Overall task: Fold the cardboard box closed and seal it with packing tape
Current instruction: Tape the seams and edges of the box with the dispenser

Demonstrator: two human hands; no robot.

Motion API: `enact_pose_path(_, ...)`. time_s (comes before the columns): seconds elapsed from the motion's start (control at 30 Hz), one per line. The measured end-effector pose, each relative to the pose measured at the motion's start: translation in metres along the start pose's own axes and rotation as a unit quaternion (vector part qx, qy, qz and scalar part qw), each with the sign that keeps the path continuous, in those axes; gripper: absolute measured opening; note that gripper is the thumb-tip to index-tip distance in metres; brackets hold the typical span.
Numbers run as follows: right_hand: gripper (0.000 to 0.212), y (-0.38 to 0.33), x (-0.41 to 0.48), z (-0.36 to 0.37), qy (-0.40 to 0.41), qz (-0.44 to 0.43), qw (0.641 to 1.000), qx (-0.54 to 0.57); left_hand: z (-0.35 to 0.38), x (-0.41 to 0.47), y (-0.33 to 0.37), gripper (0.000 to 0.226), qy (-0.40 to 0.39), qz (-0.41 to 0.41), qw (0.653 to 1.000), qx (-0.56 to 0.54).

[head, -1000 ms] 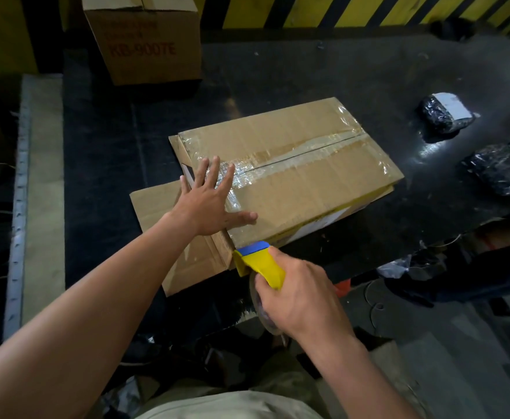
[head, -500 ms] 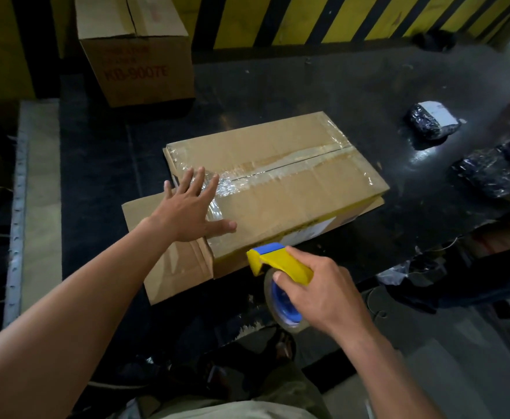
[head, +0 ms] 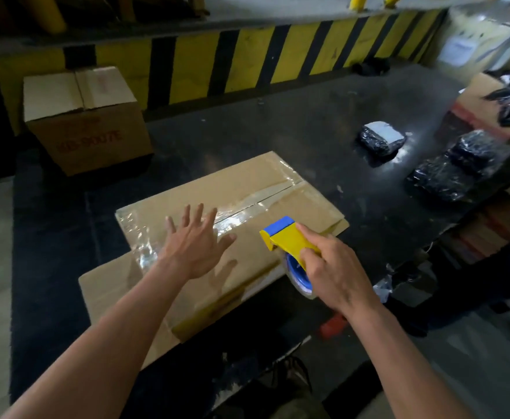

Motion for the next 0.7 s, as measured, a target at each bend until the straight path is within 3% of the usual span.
enact_pose_path(0.17,0.060,0.080,0.047,-0.039,0.040,0.053,0.996,-0.053,0.029,0.069,0.099,0.080,0.003,0.056,0.998,-0.022)
enact_pose_path(0.3,0.061,0.159,0.088,-0.062,0.053,0.113,0.992,-0.028,0.062,0.119,0.156,0.082,-0.003,0.053,0.998,-0.027)
enact_pose_path(0.4,0.073,0.213,0.121,-0.069,0.059,0.149,0.987,0.016,0.095,0.142,0.169,0.088,-0.023,0.018,1.000,-0.004)
enact_pose_path(0.6,0.061,0.293,0.187,-0.031,0.007,0.205,0.967,0.148,0.109,0.146,0.160,0.094,0.004,-0.023,0.999,0.024)
enact_pose_path(0.7,0.041,0.318,0.204,0.002,-0.034,0.225,0.953,0.200,0.104,0.147,0.150,0.092,0.003,-0.027,0.999,0.028)
Point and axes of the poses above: each hand's wrist, its own x-axis towards the middle knuckle, its own z-axis out of the palm, y = z × x, the point moved 9 cm from there along x, towards the middle knuckle, and after that the axes turned 12 degrees about -x, right-handed, at the moved point
